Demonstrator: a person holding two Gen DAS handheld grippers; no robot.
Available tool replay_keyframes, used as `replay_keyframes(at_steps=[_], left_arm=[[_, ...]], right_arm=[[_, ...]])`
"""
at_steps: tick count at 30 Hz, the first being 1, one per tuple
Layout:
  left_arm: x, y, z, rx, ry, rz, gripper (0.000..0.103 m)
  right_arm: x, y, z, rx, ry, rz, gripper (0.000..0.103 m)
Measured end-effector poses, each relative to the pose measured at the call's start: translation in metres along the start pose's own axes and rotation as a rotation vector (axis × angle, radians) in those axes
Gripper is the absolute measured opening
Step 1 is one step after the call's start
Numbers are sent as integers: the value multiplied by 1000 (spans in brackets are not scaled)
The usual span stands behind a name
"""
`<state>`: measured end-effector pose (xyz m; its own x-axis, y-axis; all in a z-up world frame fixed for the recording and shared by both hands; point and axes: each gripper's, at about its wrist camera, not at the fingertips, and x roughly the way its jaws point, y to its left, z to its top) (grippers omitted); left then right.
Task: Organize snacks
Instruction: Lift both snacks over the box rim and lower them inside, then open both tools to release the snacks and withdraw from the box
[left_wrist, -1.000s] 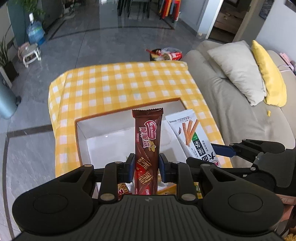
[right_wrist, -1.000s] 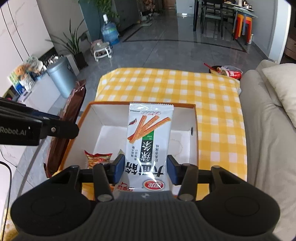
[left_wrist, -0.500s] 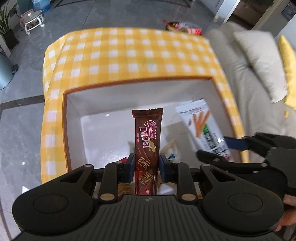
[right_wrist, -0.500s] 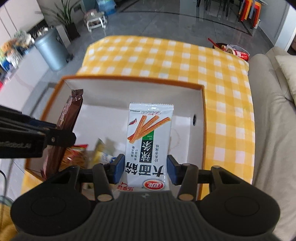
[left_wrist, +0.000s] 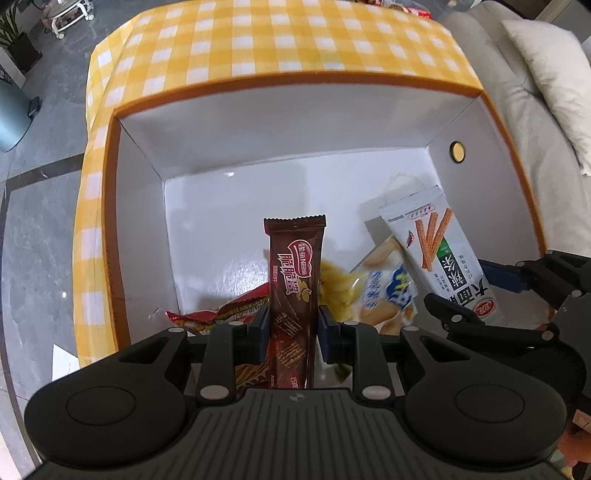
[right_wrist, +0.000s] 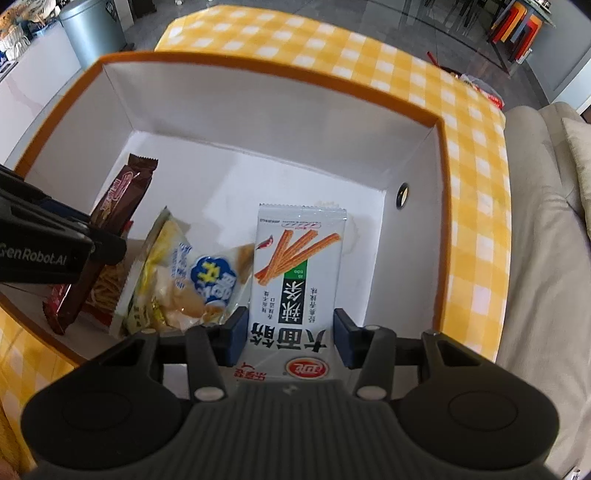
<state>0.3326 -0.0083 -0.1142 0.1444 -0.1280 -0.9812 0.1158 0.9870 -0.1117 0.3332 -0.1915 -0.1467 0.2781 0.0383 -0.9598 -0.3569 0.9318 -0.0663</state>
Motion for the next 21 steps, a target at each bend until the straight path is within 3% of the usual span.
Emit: replay_keyframes(at_steps=[10,21], left_arm=[[9,2,-3,2,6,27,29],[-3,0,-8,10,-15,34,29]], right_arm=[[11,-4,3,21,53,20,48],[7,-1,1,18,48,11,52]])
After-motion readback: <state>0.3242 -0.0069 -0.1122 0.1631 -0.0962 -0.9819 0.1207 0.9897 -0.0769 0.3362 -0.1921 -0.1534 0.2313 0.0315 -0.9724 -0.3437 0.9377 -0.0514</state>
